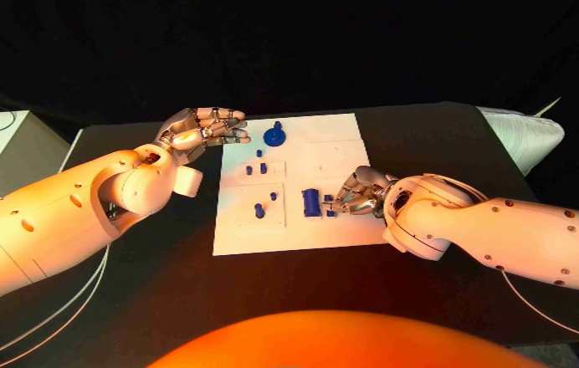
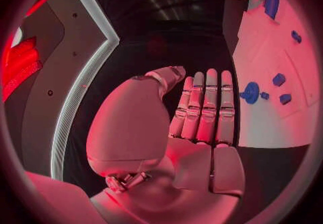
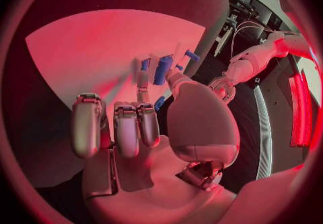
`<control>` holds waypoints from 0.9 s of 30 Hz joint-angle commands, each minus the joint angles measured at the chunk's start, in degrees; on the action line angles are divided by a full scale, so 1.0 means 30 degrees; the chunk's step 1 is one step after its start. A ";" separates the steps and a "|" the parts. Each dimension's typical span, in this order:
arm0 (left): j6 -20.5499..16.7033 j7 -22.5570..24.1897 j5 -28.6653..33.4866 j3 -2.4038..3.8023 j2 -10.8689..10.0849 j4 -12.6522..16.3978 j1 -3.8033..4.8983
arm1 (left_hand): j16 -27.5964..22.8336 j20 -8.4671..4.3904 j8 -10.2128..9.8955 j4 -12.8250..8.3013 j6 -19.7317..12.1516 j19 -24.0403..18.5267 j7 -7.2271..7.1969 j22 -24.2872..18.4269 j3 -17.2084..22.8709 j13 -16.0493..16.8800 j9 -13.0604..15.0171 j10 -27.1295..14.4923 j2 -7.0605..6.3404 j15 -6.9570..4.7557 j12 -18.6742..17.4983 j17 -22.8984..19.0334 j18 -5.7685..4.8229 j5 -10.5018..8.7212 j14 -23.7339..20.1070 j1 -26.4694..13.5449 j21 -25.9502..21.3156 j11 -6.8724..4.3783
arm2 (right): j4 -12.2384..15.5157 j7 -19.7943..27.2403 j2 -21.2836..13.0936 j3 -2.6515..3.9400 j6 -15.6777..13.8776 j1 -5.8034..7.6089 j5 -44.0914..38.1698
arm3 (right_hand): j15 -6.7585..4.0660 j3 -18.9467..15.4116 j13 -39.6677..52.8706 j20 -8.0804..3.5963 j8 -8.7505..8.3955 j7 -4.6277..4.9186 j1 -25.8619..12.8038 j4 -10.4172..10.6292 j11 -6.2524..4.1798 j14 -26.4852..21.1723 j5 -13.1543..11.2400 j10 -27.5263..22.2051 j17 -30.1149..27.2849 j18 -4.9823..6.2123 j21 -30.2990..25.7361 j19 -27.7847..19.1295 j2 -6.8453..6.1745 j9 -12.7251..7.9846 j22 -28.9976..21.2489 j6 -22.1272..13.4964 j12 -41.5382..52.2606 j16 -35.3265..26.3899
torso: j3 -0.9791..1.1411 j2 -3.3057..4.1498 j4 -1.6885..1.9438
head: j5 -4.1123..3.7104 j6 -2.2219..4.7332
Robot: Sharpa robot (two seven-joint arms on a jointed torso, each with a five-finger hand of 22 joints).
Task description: Assemble the parts on the task board
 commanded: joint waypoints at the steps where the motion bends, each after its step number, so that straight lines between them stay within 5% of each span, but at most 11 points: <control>1: 0.0270 0.0085 0.0077 0.0012 0.0025 0.0029 -0.0026 | -0.0099 -0.0016 -0.0067 0.0071 -0.0012 0.0147 0.0101 -0.0017 0.0000 0.0010 -0.0016 -0.0003 0.0054 0.0019 -0.0091 0.0017 0.0088 0.0094 0.0179 -0.0062 -0.0117 0.0126 | -0.0079 0.0254 -0.0019 0.0002 0.0036 -0.0016 -0.0192 | -0.0090 -0.0059 0.4858 -0.0114 0.0028 0.0001 0.0011 0.0019 -0.0129 0.1960 0.0058 0.1803 0.5028 -0.0144 0.0034 0.1452 0.0191 0.0032 0.3814 0.0112 0.0039 0.0082 | 0.0010 0.0006 -0.0001 | 0.0009 0.0004; 10: 0.0269 0.0124 0.0077 0.0011 0.0060 -0.0005 -0.0027 | -0.0099 -0.0016 -0.0067 0.0071 -0.0012 0.0147 0.0101 -0.0017 0.0000 0.0010 -0.0016 -0.0003 0.0054 0.0019 -0.0091 0.0017 0.0088 0.0094 0.0179 -0.0062 -0.0117 0.0126 | -0.0520 0.1622 -0.0202 0.0009 -0.0719 -0.0014 -0.0094 | -0.0111 0.0441 0.4825 -0.0140 -0.0083 0.0001 0.1470 -0.0309 -0.0137 0.1960 0.0034 0.1774 0.5028 -0.0110 -0.0180 0.1430 0.0374 0.0016 0.3778 -0.0030 -0.0037 0.0082 | -0.0003 -0.0022 0.0008 | 0.0001 0.0117; 16: 0.0039 0.0375 0.0150 0.0009 0.0142 -0.0221 -0.0029 | -0.0132 -0.0013 -0.0069 0.0082 -0.0016 0.0170 0.0105 -0.0051 0.0003 0.0012 -0.0019 -0.0009 0.0050 0.0021 -0.0092 0.0041 0.0090 0.0093 0.0187 -0.0052 -0.0160 0.0129 | -0.1515 0.7099 -0.0381 0.0079 -0.2269 0.0102 0.3799 | 0.0155 0.1097 0.4589 0.0043 -0.0769 0.0428 0.2803 -0.0514 0.0212 0.1960 -0.0192 0.1540 0.5028 0.0070 -0.1386 0.1232 0.0211 -0.0252 0.3462 -0.0897 -0.0578 0.0082 | -0.0120 -0.0153 -0.0036 | -0.0035 0.0452; 20: -0.0429 0.0808 0.0332 0.0005 0.0423 -0.0781 -0.0028 | -0.0164 -0.0012 -0.0094 0.0070 -0.0063 0.0195 0.0082 -0.0080 -0.0009 0.0018 -0.0032 0.0010 0.0006 0.0021 -0.0082 0.0062 0.0093 0.0067 0.0192 -0.0031 -0.0197 0.0117 | -0.2875 1.1542 -0.0218 0.0179 -0.2628 0.0291 0.8399 | 0.0502 0.1547 0.3117 0.0399 -0.1417 0.0883 0.3629 -0.0641 0.0617 0.1563 -0.0493 -0.0020 0.3610 0.0909 -0.6871 0.0202 0.0006 -0.0447 0.1742 -0.1619 -0.3851 -0.0795 | -0.0308 -0.0378 -0.0028 | -0.0075 0.0742; 23: -0.0845 0.1231 0.0468 -0.0001 0.0764 -0.1390 -0.0026 | -0.0363 0.0004 -0.0127 0.0126 -0.0142 0.0248 -0.0013 -0.0178 -0.0027 0.0031 -0.0053 0.0092 -0.0016 0.0044 -0.0061 0.0086 0.0088 -0.0018 0.0048 -0.0033 -0.0326 0.0071 | -0.4290 1.3826 0.0159 0.0277 -0.2574 0.0397 1.1316 | 0.0812 0.2013 0.0555 0.0703 -0.1648 0.1261 0.4415 -0.0971 0.0961 0.0214 -0.0777 -0.3093 0.0216 0.1919 -1.4426 -0.1546 -0.0142 -0.0340 -0.1136 -0.2320 -0.9067 -0.3383 | -0.0474 -0.0606 -0.0012 | -0.0121 0.1034; 25: -0.1271 0.1621 0.0579 -0.0014 0.1048 -0.1852 -0.0024 | -0.0602 0.0030 -0.0175 0.0192 -0.0255 0.0278 -0.0071 -0.0280 -0.0075 0.0014 -0.0079 0.0082 -0.0069 0.0098 -0.0117 0.0086 0.0085 -0.0114 -0.0159 -0.0062 -0.0464 0.0070 | -0.5345 1.4899 0.0479 0.0348 -0.2494 0.0433 1.2752 | 0.1051 0.2667 -0.1497 0.0858 -0.1540 0.1445 0.5497 -0.1614 0.1183 -0.0989 -0.2222 -0.5393 -0.2019 0.2599 -1.9868 -0.2899 -0.0131 -0.0265 -0.3577 -0.2671 -1.2606 -0.5443 | -0.0599 -0.0770 -0.0020 | -0.0137 0.1252; 27: -0.1771 0.2084 0.0817 -0.0048 0.1367 -0.2342 -0.0021 | -0.1339 0.0164 -0.1063 0.0390 -0.1722 0.0278 -0.0814 -0.0580 -0.0171 -0.0124 -0.0464 -0.0249 -0.0249 0.0398 -0.0291 0.0000 0.0060 -0.0373 -0.0934 -0.0094 -0.0884 0.0331 | -0.6446 1.5745 0.0860 0.0419 -0.2445 0.0455 1.3907 | 0.1173 0.3216 -0.4215 0.1042 -0.1481 0.1642 0.5999 -0.1873 0.1327 -0.2493 -0.2577 -0.8065 -0.4499 0.2576 -2.0972 -0.3463 -0.0238 -0.0341 -0.4520 -0.2960 -1.6980 -0.7939 | -0.0671 -0.0900 -0.0017 | -0.0133 0.1440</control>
